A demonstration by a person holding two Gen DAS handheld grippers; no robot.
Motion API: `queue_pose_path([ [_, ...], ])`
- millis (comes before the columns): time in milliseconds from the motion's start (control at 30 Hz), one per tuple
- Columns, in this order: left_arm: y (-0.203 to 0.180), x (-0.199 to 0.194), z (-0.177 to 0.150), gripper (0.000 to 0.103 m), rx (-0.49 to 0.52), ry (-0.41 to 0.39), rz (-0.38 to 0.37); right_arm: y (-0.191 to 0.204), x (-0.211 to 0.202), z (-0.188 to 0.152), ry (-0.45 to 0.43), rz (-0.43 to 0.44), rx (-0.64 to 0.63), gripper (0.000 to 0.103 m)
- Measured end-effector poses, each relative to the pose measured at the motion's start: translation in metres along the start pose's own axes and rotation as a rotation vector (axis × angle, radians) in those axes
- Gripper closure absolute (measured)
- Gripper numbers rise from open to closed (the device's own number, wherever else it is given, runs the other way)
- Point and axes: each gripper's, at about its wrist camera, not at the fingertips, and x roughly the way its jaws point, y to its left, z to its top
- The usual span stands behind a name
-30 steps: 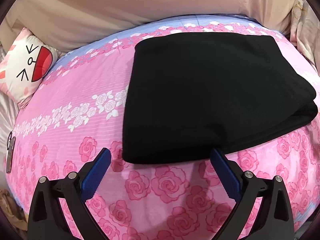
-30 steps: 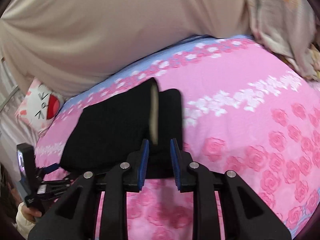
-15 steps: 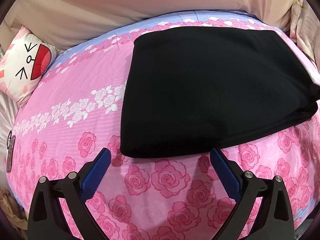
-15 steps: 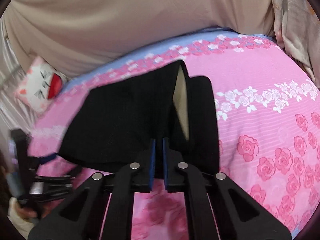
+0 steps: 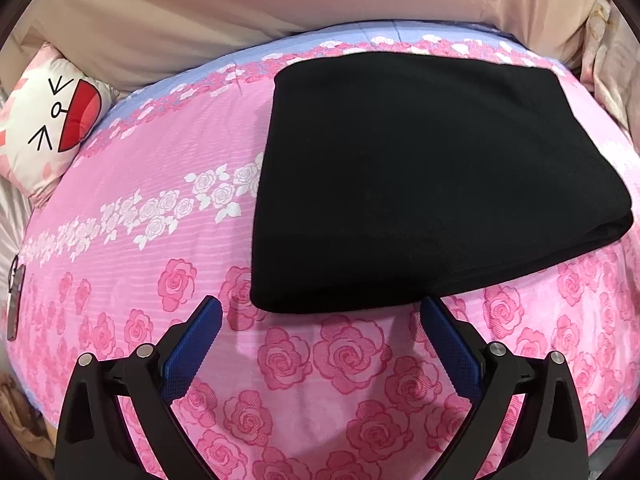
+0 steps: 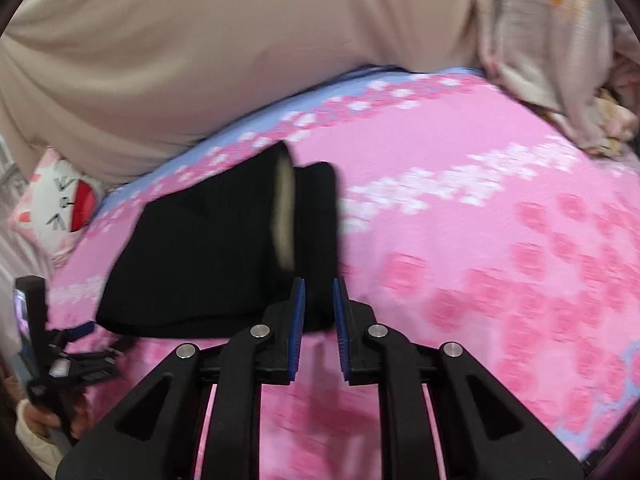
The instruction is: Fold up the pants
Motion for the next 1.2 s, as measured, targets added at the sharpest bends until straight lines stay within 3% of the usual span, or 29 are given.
queue_pose_path([
  [67, 0.003, -0.001, -0.001, 0.005, -0.002, -0.018, 0.006, -0.005, 0.004, -0.005, 0.026, -0.021, -0.01, 0.087],
  [167, 0.005, 0.01, -0.002, 0.005, 0.002, 0.011, 0.043, -0.002, 0.016, -0.014, 0.064, 0.044, 0.002, 0.087],
  [200, 0.008, 0.011, -0.002, 0.005, -0.013, 0.009, 0.024, 0.0, 0.019, -0.013, 0.069, 0.053, -0.004, 0.085],
  [267, 0.013, 0.012, -0.002, 0.005, -0.034, 0.019, -0.001, 0.013, 0.029, -0.013, 0.065, 0.036, -0.051, 0.046],
  [300, 0.014, 0.012, -0.003, 0.005, -0.037, 0.021, -0.005, 0.018, 0.031, -0.013, 0.057, 0.024, -0.07, 0.043],
  [367, 0.016, 0.01, -0.004, 0.005, -0.034, 0.021, -0.016, 0.026, 0.042, -0.013, 0.07, 0.031, -0.108, 0.047],
  [400, 0.016, 0.008, -0.006, 0.005, -0.026, 0.018, -0.035, 0.027, 0.048, -0.014, 0.088, 0.039, -0.108, 0.067],
  [467, 0.015, -0.002, -0.01, 0.005, 0.003, 0.009, -0.113, 0.025, 0.048, -0.014, 0.102, 0.057, -0.106, 0.073],
  [567, 0.017, -0.025, -0.015, 0.005, 0.02, -0.013, -0.217, 0.012, 0.031, -0.014, 0.11, 0.12, -0.045, 0.073],
  [633, 0.023, -0.039, -0.011, 0.005, -0.002, -0.02, -0.273, 0.004, 0.02, -0.013, 0.114, 0.152, 0.004, 0.06],
  [700, 0.03, -0.044, 0.0, 0.005, -0.041, -0.021, -0.3, -0.001, 0.011, -0.005, 0.072, 0.18, 0.074, 0.016],
  [800, 0.044, -0.031, 0.025, 0.005, -0.135, -0.008, -0.364, -0.001, 0.018, 0.008, 0.076, 0.277, 0.136, 0.015],
  [933, 0.073, 0.025, 0.05, 0.007, -0.334, 0.134, -0.434, 0.0, 0.047, 0.015, 0.129, 0.218, 0.166, 0.015],
  [1033, 0.09, 0.047, 0.05, 0.006, -0.45, 0.182, -0.492, -0.005, 0.06, 0.012, 0.149, 0.229, 0.219, 0.012],
  [1200, 0.083, 0.044, 0.062, 0.006, -0.415, 0.188, -0.514, 0.002, 0.07, 0.013, 0.195, 0.347, 0.25, 0.01],
])
